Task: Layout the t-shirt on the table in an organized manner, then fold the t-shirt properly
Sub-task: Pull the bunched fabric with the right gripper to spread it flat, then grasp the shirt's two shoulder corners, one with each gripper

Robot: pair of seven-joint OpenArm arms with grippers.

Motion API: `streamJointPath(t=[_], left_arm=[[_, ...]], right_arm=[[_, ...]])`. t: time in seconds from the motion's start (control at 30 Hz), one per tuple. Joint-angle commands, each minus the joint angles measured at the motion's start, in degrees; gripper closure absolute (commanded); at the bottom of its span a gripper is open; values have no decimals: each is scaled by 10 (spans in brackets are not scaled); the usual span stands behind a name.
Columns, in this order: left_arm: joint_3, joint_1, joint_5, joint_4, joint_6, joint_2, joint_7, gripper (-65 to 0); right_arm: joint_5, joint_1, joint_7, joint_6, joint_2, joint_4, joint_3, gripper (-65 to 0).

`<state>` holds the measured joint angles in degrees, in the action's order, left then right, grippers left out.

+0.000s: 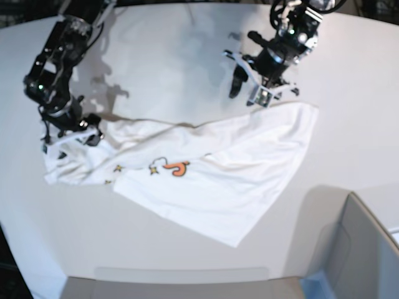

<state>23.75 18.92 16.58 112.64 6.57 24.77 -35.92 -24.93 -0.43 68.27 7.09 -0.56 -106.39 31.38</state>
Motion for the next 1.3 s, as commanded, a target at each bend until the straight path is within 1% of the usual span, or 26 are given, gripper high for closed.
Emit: streamJointPath(t=[0.0, 0.07, 0.17, 0.2, 0.3, 0.53, 0.6, 0.7, 0.73, 0.9, 0.97, 1.1, 1.17, 1.2, 1.23, 1.27], left_arm=[[-1, -1, 0, 10, 1, 4, 12, -256], [-1, -1, 0, 10, 1, 4, 12, -256], [-1, -1, 0, 10, 1, 4, 12, -256], [-1, -1, 0, 10, 1, 4, 12, -256], [-1, -1, 0, 10, 1, 4, 12, -256], [-2, -4, 0, 10, 1, 4, 12, -256], [-1, -4, 0, 10, 1, 4, 12, -256], [-1, -5, 0, 10, 1, 4, 12, -256], [-1, -5, 0, 10, 1, 4, 12, -256], [-3, -5, 0, 10, 1, 4, 12, -256], [-2, -5, 0, 10, 1, 4, 12, -256], [-2, -5, 0, 10, 1, 4, 12, -256], [-5, -5, 0, 11, 1, 4, 12, -256], [-5, -5, 0, 12, 1, 4, 12, -256], [-6, -5, 0, 13, 0, 3, 12, -256], [-7, -6, 0, 14, 0, 2, 19, -256]], right_arm=[[-7, 21, -11, -2, -3, 1, 1, -232], [-6, 32, -18, -1, -4, 22, 2, -232], [-6, 42, -52, -1, -5, 65, 1, -232], [-6, 47, -55, -1, -5, 81, 0, -232], [-6, 58, -54, 0, -4, 110, 0, -232], [-6, 62, -54, 0, -4, 113, -2, -224], [-7, 65, -54, 0, -4, 111, -9, -176], [-7, 68, -54, 0, -3, 111, -18, -22], [-7, 69, -54, 0, -2, 111, -18, 0], [-9, 69, -53, 0, 1, 110, -19, 0], [-11, 64, -53, 0, 2, 87, -22, 0], [-64, 3, -52, 0, 16, -51, -22, 0], [-97, -31, -52, 0, 17, -115, -25, 0], [-115, -46, -53, 0, 16, -122, -26, 0], [-141, -57, -54, 0, 9, -119, -22, 0], [-166, -70, -54, 0, -9, -118, -12, 0]])
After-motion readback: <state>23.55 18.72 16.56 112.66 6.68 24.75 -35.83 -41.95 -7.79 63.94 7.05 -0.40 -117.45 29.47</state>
